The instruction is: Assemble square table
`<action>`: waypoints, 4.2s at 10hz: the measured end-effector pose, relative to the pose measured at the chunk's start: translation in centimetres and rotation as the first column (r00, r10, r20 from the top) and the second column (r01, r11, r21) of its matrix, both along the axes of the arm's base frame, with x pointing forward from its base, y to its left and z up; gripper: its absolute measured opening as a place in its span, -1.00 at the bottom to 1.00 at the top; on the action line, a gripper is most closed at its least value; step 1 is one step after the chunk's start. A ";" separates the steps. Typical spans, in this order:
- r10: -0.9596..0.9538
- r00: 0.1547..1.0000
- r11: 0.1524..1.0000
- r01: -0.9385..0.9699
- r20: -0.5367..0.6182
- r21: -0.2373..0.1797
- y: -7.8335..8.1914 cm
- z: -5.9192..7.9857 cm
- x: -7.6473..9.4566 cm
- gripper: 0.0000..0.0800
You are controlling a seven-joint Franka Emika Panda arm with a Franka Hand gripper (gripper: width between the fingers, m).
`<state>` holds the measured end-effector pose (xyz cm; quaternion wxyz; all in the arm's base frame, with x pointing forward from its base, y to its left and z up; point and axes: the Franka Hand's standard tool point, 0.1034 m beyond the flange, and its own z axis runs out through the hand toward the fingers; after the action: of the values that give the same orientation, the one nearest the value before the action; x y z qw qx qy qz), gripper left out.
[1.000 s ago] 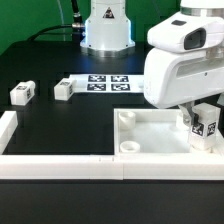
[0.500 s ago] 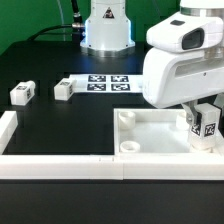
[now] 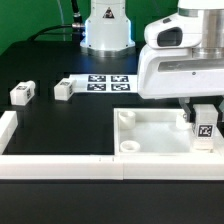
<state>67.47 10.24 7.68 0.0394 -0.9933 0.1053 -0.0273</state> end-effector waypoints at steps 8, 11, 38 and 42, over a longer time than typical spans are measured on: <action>-0.694 0.715 0.714 0.699 -0.084 0.046 -0.2 -0.2 0.0 -0.25; -0.649 0.757 0.756 0.653 -0.077 0.048 -0.1 -0.1 0.0 0.48; -0.072 0.997 0.997 0.072 -0.001 0.004 -0.3 -0.1 0.0 -0.28; -0.415 0.909 0.909 0.416 -0.042 0.038 -0.5 -0.2 0.1 -0.28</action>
Offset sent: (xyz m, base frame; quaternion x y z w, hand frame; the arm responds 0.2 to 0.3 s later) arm -0.0049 0.0056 -0.0089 0.0425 -0.0094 0.3298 0.9430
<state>67.55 9.73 7.45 0.0536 -0.9473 0.3153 -0.0163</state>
